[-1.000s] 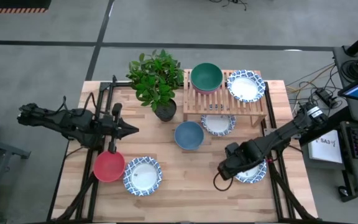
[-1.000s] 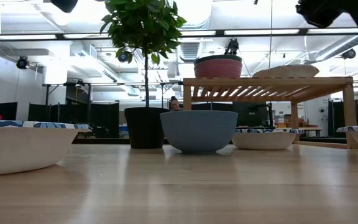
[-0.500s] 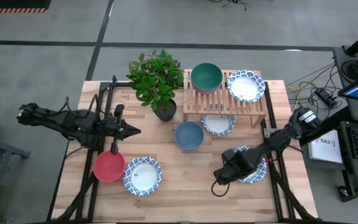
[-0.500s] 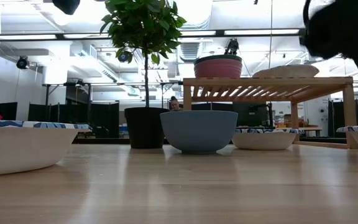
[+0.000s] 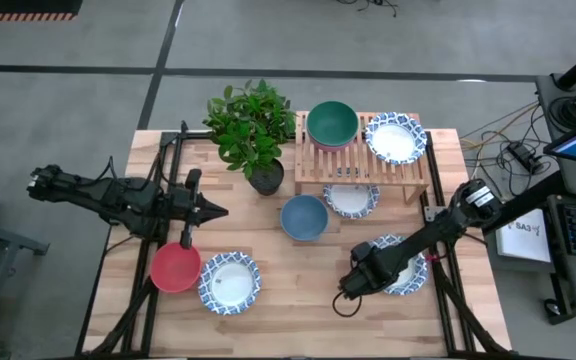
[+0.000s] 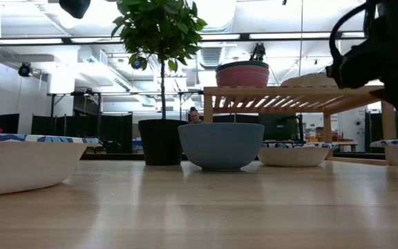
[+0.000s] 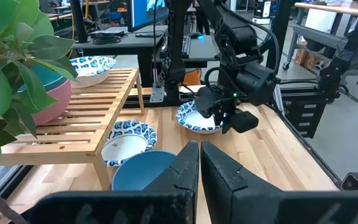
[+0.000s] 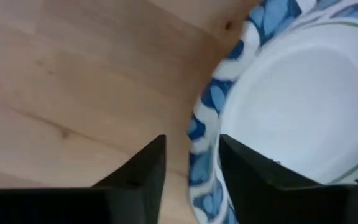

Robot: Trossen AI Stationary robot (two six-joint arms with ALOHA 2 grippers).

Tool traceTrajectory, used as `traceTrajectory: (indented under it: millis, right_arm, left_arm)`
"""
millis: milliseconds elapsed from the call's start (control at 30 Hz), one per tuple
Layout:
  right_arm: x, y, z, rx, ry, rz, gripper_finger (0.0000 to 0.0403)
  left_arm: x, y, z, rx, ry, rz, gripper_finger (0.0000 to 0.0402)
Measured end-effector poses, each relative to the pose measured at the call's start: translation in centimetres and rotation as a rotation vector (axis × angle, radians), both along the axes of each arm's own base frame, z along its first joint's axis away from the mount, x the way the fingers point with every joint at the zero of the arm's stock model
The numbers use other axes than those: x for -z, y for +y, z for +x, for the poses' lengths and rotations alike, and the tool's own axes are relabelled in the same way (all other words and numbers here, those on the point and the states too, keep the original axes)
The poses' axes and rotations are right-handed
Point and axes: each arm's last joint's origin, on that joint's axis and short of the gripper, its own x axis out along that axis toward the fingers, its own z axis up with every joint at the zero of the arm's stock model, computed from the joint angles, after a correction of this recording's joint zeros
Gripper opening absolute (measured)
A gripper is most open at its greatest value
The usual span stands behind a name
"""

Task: Place and stack bowls onto a shelf
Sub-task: Stack the white patterned bowl on top of the other white patterned bowl on the shelf

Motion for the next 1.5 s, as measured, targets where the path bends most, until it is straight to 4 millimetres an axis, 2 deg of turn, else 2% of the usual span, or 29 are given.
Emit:
traceTrajectory:
  millis: [200,300,467,667,800,933,1067,1233,1433,1500]
  right_arm:
    - [-1.5,0.2,0.4,0.008,-0.048,0.029,0.0045]
    - [-2.8,0.5,0.9,0.007,-0.095,0.056,0.0017]
    - [-5.7,0.9,2.1,-0.004,-0.214,0.061,0.0014]
    - [-9.5,0.8,4.0,-0.142,-0.400,-0.007,0.0013]
    - [-12.4,0.5,5.2,-0.230,-0.536,-0.109,0.0012]
    - [-16.2,0.1,5.9,-0.342,-0.677,-0.248,0.0012]
    - [-20.2,-1.1,6.1,-0.455,-0.742,-0.409,0.0012]
    - [-23.9,-3.8,5.2,-0.591,-0.652,-0.637,0.0012]
    - [-25.9,-9.0,3.3,-0.602,-0.380,-0.759,0.0012]
    - [-26.1,-10.8,3.3,-0.588,-0.354,-0.768,0.0012]
  left_arm:
    - [0.0,0.0,0.0,0.002,-0.002,0.011,0.0000]
    - [0.0,0.0,0.0,0.002,-0.002,0.014,0.0000]
    - [0.0,0.0,0.0,0.004,-0.003,0.028,0.0000]
    - [0.0,0.0,0.0,0.004,-0.003,0.031,0.0000]
    - [0.0,0.0,0.0,0.004,-0.003,0.031,0.0000]
    - [0.0,0.0,0.0,0.004,-0.003,0.032,0.0000]
    - [0.0,0.0,0.0,0.004,-0.002,0.032,0.0000]
    - [0.0,0.0,0.0,0.004,-0.001,0.032,0.0000]
    - [0.0,0.0,0.0,0.004,-0.001,0.032,0.0000]
    - [0.0,0.0,0.0,0.004,-0.002,0.032,0.0000]
